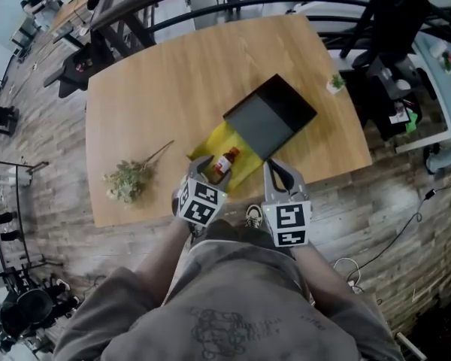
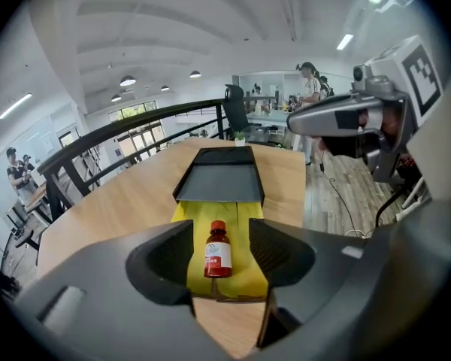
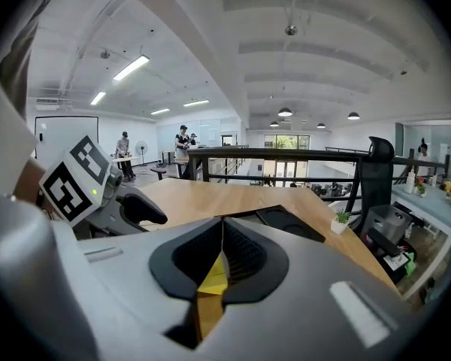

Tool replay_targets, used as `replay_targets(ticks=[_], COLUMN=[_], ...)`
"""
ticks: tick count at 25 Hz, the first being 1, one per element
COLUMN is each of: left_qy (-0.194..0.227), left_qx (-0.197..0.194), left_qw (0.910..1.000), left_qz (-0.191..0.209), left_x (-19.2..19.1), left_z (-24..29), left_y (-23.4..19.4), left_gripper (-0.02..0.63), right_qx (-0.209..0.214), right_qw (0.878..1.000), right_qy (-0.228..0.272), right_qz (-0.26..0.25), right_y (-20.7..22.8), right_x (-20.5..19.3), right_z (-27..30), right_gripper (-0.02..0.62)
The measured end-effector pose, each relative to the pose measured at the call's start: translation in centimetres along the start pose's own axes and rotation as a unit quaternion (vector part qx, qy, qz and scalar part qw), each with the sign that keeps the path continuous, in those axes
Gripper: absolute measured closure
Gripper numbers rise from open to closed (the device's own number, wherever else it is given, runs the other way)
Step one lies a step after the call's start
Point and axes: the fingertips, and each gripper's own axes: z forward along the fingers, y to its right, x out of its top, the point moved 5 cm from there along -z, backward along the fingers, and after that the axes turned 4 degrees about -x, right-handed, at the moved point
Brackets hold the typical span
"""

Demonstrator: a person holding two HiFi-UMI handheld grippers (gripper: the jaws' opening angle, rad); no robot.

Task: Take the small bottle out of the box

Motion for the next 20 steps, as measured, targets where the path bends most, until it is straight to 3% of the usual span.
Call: replay_targets(ticks=[8, 14, 20], left_qy=[-0.091, -0.167, -0.207], left_qx=[-0.021, -0.028, -0.058], left_qw=[0.9954, 0.984, 0.9757], left_qz=[0.02, 0.055, 0.041], left_x=[-1.8, -4.2, -5.5], left_z=[4.6, 8.3, 10.9], left_y=[-0.1, -0.7, -1.2], left_gripper=[0.368, 0.365, 0.365], right_qx=[0.009, 0.01, 0.01], right_qw=[1.0, 0.999, 0.998], right_qy=[-0.027, -0.05, -0.064], right_qz=[0.006, 0.012, 0.015], right_y=[1.0, 1.1, 0.9], right_x=[-1.8, -3.1, -4.3], right_z=[1.5, 2.3, 2.7], right_gripper=[0.582, 0.582, 0.583])
